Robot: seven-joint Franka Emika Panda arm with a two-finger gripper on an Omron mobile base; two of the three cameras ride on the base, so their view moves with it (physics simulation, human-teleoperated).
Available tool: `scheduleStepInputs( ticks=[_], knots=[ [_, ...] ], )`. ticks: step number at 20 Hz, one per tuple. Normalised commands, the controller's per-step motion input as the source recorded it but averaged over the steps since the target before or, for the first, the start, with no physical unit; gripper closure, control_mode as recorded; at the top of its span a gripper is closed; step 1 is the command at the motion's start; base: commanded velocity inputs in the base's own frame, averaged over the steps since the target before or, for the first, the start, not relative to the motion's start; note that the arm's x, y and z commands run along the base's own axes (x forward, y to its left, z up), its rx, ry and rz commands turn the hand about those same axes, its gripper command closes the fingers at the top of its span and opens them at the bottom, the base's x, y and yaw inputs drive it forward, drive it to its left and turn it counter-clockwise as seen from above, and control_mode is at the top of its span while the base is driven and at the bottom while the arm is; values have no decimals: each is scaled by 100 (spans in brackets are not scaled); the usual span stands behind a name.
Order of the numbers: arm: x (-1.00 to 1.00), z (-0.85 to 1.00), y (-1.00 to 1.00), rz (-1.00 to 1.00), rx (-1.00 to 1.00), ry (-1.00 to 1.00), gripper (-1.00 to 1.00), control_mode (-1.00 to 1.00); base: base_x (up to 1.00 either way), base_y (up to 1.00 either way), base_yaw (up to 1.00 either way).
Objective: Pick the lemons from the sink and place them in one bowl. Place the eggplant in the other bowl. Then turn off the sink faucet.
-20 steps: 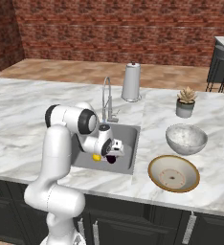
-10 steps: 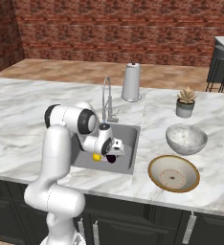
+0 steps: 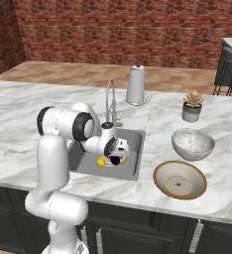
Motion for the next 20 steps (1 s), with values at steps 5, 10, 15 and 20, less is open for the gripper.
scheduleStepInputs(
  ticks=[5,10,15,20],
  knots=[
    [-33,57,0,0,0,-2,100,-100,0,0,0],
    [-58,66,0,1,2,-6,100,-100,0,0,0],
    [-41,94,-4,1,9,0,100,-100,0,0,0],
    [-36,100,-5,0,3,9,100,-100,0,0,0]
  ],
)
